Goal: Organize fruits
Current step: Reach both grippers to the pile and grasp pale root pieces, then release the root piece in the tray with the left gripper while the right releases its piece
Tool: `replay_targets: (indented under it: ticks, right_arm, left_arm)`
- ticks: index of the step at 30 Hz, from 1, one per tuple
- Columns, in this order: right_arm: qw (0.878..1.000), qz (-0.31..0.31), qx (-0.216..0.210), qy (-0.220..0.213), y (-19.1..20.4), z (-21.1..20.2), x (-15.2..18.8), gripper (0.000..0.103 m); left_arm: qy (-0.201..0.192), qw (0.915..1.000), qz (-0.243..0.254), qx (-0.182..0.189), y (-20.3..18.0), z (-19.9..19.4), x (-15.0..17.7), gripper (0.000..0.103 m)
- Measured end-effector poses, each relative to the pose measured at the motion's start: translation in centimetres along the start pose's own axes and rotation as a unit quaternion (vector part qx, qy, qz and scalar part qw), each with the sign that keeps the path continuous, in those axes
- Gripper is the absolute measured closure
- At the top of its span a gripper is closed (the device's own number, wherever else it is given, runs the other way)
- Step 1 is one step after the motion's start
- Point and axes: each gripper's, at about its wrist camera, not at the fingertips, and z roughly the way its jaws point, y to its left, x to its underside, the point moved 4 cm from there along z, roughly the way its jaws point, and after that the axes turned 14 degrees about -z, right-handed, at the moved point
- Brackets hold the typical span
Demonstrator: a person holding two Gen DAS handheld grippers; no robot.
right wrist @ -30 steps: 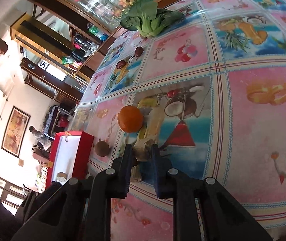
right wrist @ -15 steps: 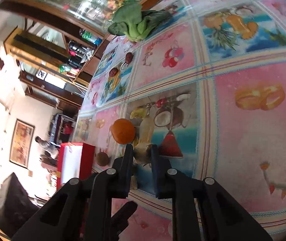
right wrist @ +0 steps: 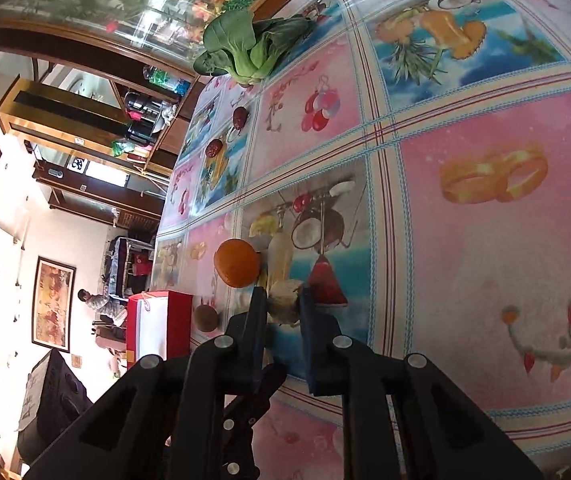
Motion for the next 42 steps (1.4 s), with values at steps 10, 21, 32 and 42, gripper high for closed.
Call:
replay_targets:
  ticks: [10, 21, 32, 42]
  right_arm:
    - [0.998, -0.043, 0.032, -0.012, 0.8, -0.1, -0.2, 0.090]
    - [0.992, -0.108, -0.007, -0.069, 4.7, -1.0, -0.1, 0.090]
    - [0.986, -0.134, -0.086, -0.044, 11.8, 3.5, 2.9, 0.091]
    - [0.983, -0.149, -0.103, -0.016, 18.7, 11.0, 4.6, 0.091]
  left_arm:
    - [-0.008, 0.9990, -0.044, 0.001, 1.4, -1.2, 0.6, 0.078]
    - [-0.075, 0.9920, -0.092, -0.043, 6.6, -8.7, 2.3, 0.078]
    - [-0.106, 0.9691, -0.186, -0.122, 18.2, -13.4, 4.3, 0.078]
    - [-0.112, 0.9494, -0.230, -0.181, 24.8, -14.1, 6.5, 0.077]
